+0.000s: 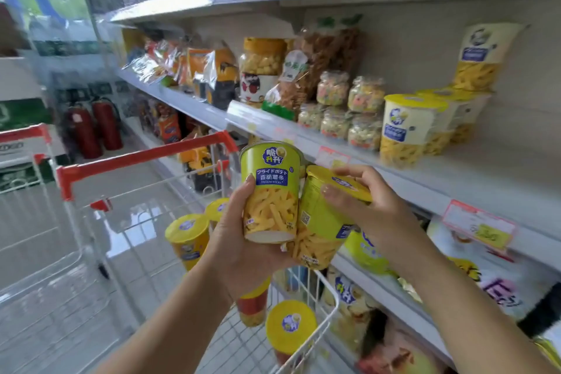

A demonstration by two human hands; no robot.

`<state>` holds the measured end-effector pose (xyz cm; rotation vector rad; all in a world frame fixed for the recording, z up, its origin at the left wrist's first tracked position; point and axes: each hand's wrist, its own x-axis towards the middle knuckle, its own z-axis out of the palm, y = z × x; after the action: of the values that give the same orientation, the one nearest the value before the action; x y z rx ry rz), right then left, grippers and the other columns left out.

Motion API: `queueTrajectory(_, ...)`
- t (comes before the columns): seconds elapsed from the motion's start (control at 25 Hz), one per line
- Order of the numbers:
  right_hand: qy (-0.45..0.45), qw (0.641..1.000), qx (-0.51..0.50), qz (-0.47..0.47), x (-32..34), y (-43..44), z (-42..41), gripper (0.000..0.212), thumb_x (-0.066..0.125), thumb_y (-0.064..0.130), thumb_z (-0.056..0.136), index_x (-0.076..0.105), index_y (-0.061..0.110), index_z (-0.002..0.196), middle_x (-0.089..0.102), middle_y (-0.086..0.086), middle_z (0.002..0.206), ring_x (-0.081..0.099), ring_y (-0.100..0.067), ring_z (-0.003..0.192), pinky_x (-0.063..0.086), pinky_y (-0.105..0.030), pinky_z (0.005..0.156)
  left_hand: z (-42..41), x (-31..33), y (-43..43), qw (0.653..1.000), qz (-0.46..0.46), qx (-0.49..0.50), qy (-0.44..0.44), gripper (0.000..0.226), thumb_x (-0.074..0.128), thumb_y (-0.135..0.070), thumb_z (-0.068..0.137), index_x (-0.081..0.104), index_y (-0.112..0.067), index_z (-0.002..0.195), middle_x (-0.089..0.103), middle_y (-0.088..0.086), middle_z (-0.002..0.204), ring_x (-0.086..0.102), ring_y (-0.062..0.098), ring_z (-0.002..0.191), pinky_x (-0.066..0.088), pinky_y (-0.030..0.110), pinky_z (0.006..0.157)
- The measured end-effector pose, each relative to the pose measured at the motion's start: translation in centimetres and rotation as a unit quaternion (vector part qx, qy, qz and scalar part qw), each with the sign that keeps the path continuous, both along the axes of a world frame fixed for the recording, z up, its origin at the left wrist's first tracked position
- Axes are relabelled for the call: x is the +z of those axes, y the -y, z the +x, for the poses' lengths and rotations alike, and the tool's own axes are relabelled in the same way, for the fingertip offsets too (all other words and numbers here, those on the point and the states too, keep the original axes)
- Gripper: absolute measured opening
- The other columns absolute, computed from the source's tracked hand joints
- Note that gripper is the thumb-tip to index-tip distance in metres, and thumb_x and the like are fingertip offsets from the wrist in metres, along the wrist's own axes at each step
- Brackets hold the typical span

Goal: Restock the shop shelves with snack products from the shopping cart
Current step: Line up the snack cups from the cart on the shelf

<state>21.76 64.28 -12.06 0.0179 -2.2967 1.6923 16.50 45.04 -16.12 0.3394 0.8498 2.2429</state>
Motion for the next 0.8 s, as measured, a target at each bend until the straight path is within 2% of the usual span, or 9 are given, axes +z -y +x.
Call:
queueTrajectory(0.08, 0.022, 0.994, 0.075, -0.08, 1.2, -2.6, 1.2, 0.069, 0.082, 0.056, 0.066, 0.051, 0.046, 0.126, 0.06, 0.015, 0.121, 0.064, 0.002, 0.1, 0.05, -0.025, 0.082, -0.1, 1.3, -2.0, 1.0, -0.008, -0.021, 0.004, 0.07, 0.053, -0.063, 0.083, 0.066, -0.013, 0.13, 0.06, 0.019, 0.136, 0.059, 0.04, 0.123, 0.044, 0.065, 0.101)
queueTrajectory(0.2, -0.009, 0.971, 0.137, -0.198, 1.2, -5.2, 2.5, 0.095, 0.091, 0.031, 0.056, 0.042, 0.045, 0.136, 0.068, -0.005, 0.119, 0.067, -0.022, 0.103, 0.054, -0.036, 0.083, 0.3, 2.9, -5.3, 0.998, 0.018, -0.062, 0.007, 0.074, 0.053, -0.064, 0.081, 0.068, -0.008, 0.127, 0.061, 0.022, 0.134, 0.062, 0.041, 0.119, 0.046, 0.063, 0.099)
queueTrajectory(0.36, -0.097, 0.969, 0.001, -0.228, 1.3, -7.1, 3.9, 0.123, 0.098, 0.027, 0.037, 0.036, 0.027, 0.143, 0.066, -0.009, 0.123, 0.067, -0.028, 0.107, 0.058, -0.037, 0.071, 1.2, 4.1, -9.7, 0.992, 0.047, -0.116, 0.012, 0.071, 0.057, -0.062, 0.083, 0.068, -0.006, 0.126, 0.062, 0.022, 0.132, 0.061, 0.04, 0.121, 0.047, 0.063, 0.098)
queueTrajectory(0.44, -0.185, 0.957, -0.137, -0.174, 2.9, -9.7, 4.5, 0.13, 0.098, 0.03, 0.04, 0.027, 0.027, 0.148, 0.065, -0.002, 0.125, 0.066, -0.019, 0.109, 0.057, -0.03, 0.074, 1.0, 4.7, -11.1, 0.996, 0.036, -0.077, 0.022, 0.069, 0.07, -0.053, 0.074, 0.069, -0.006, 0.125, 0.07, 0.018, 0.112, 0.066, 0.038, 0.107, 0.05, 0.065, 0.09)
queueTrajectory(0.48, -0.209, 0.949, -0.211, -0.104, 3.8, -11.2, 4.5, 0.127, 0.097, 0.03, 0.047, 0.022, 0.028, 0.15, 0.063, 0.006, 0.123, 0.065, -0.005, 0.107, 0.055, -0.022, 0.079, 0.8, 4.8, -11.7, 0.998, 0.024, -0.057, 0.021, 0.072, 0.074, -0.049, 0.069, 0.067, -0.007, 0.127, 0.07, 0.017, 0.104, 0.066, 0.035, 0.1, 0.051, 0.063, 0.089)
queueTrajectory(0.56, -0.19, 0.928, -0.321, 0.014, 4.9, -13.4, 3.6, 0.122, 0.092, 0.018, 0.06, 0.012, 0.025, 0.152, 0.053, 0.013, 0.125, 0.057, 0.01, 0.102, 0.044, -0.005, 0.085, 0.4, 4.6, -12.4, 1.0, 0.007, -0.023, 0.021, 0.078, 0.079, -0.045, 0.06, 0.064, -0.011, 0.128, 0.072, 0.015, 0.096, 0.068, 0.031, 0.088, 0.053, 0.055, 0.085)
queueTrajectory(0.6, -0.169, 0.921, -0.349, 0.048, 4.9, -14.2, 2.9, 0.124, 0.091, 0.015, 0.061, 0.008, 0.024, 0.152, 0.047, 0.006, 0.134, 0.053, 0.005, 0.112, 0.04, -0.006, 0.093, 0.3, 4.4, -12.6, 1.0, 0.002, -0.014, 0.022, 0.079, 0.079, -0.044, 0.057, 0.064, -0.013, 0.128, 0.072, 0.014, 0.095, 0.07, 0.029, 0.084, 0.054, 0.052, 0.082)
queueTrajectory(0.68, -0.138, 0.918, -0.364, 0.084, 4.3, -15.0, 1.5, 0.13, 0.093, 0.019, 0.058, 0.004, 0.022, 0.153, 0.03, -0.007, 0.149, 0.041, -0.011, 0.131, 0.032, -0.023, 0.112, 0.3, 4.2, -12.8, 1.0, -0.002, -0.012, 0.021, 0.08, 0.079, -0.043, 0.055, 0.064, -0.014, 0.128, 0.073, 0.013, 0.095, 0.071, 0.028, 0.082, 0.053, 0.049, 0.079)
queueTrajectory(0.8, -0.104, 0.928, -0.345, 0.095, 3.9, -15.4, 0.3, 0.13, 0.091, 0.019, 0.061, 0.0, 0.026, 0.154, 0.02, -0.007, 0.151, 0.039, -0.009, 0.127, 0.033, -0.029, 0.112, 0.3, 4.0, -13.3, 1.0, -0.011, -0.009, 0.018, 0.079, 0.078, -0.04, 0.051, 0.065, -0.012, 0.124, 0.074, 0.014, 0.098, 0.069, 0.029, 0.088, 0.051, 0.051, 0.083)
